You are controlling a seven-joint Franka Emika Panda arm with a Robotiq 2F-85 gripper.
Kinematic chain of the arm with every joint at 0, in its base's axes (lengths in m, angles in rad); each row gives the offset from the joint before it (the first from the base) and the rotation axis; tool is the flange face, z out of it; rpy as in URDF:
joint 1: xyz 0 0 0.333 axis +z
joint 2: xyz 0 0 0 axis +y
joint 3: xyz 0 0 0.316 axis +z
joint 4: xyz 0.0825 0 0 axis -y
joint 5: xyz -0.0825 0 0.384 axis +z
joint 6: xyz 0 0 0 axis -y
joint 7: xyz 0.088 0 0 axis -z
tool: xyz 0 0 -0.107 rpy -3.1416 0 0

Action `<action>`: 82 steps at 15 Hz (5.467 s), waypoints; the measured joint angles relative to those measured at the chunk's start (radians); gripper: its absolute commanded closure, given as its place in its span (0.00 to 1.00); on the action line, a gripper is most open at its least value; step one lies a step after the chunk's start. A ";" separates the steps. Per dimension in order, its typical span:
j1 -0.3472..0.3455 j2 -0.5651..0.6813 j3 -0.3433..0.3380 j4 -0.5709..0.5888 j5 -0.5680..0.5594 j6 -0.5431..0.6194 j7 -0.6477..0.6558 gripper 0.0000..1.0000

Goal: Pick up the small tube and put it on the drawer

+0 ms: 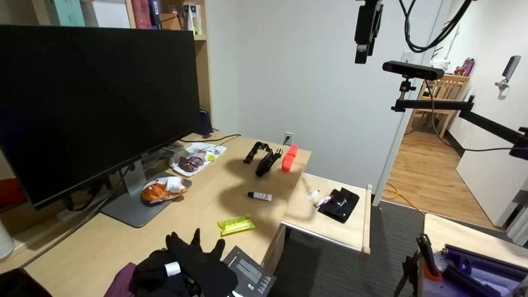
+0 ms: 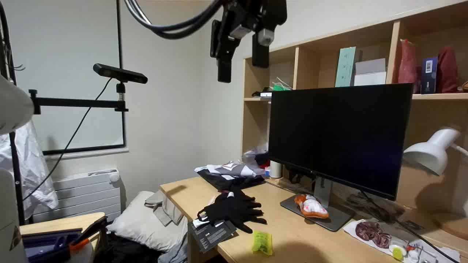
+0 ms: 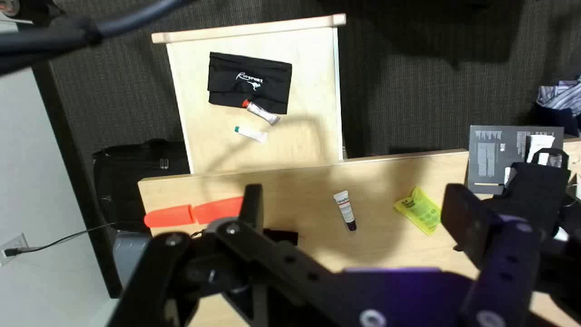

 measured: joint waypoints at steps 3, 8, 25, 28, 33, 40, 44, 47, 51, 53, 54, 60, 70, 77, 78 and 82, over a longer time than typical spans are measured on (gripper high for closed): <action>0.000 0.000 0.000 0.000 0.000 0.000 0.000 0.00; 0.010 0.041 0.000 -0.011 0.001 0.025 0.000 0.00; 0.020 0.425 0.011 -0.106 0.092 0.535 -0.100 0.00; 0.020 0.419 0.012 -0.105 0.092 0.534 -0.100 0.00; 0.020 0.453 0.027 -0.095 0.094 0.532 -0.117 0.00; 0.013 0.693 0.083 0.038 0.094 0.577 -0.164 0.00; -0.003 0.808 0.115 0.096 0.095 0.664 -0.165 0.00; -0.037 0.871 0.146 0.104 0.096 0.772 -0.165 0.00; -0.095 0.935 0.187 0.106 0.109 0.904 -0.165 0.00; -0.123 0.959 0.197 0.109 0.111 0.934 -0.165 0.00; -0.132 0.968 0.197 0.111 0.111 0.933 -0.165 0.00; -0.141 0.976 0.201 0.120 0.111 0.932 -0.165 0.00; -0.142 1.115 0.261 0.247 0.112 0.915 -0.155 0.00; -0.129 1.235 0.286 0.338 0.113 0.919 -0.092 0.00; -0.128 1.244 0.290 0.347 0.114 0.919 -0.082 0.00; -0.127 1.256 0.315 0.377 0.137 0.920 -0.047 0.13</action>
